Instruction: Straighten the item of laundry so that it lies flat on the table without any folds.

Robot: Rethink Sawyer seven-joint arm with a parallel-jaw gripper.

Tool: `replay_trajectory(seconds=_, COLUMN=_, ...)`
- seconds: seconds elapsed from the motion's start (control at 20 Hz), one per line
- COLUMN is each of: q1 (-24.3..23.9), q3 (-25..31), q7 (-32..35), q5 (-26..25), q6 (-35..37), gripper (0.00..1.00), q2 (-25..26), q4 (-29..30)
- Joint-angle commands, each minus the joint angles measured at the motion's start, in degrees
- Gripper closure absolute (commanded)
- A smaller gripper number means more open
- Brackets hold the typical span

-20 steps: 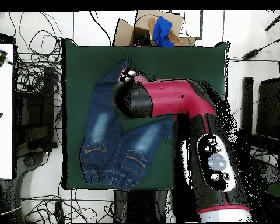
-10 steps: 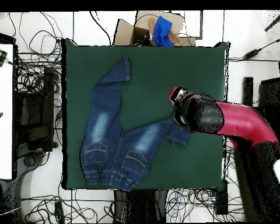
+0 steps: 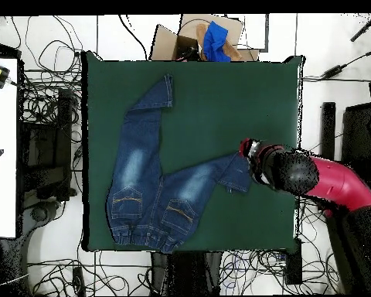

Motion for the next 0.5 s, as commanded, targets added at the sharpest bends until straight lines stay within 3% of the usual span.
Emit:
replay_trajectory(seconds=0.05, q1=0.28, q3=6.20, q7=-11.07, q5=-3.99, q6=1.88, gripper=0.00, q2=6.24, q4=5.36)
replay_trajectory(seconds=0.25, q1=-0.53, q3=5.68, q7=-13.17, q5=-7.15, q6=-0.14, gripper=0.00, q2=10.02, q4=4.09)
replay_trajectory(seconds=0.5, q1=-1.54, q3=5.07, q7=-11.11, q5=-11.50, q6=-5.31, gripper=0.00, q2=11.66, q4=5.27)
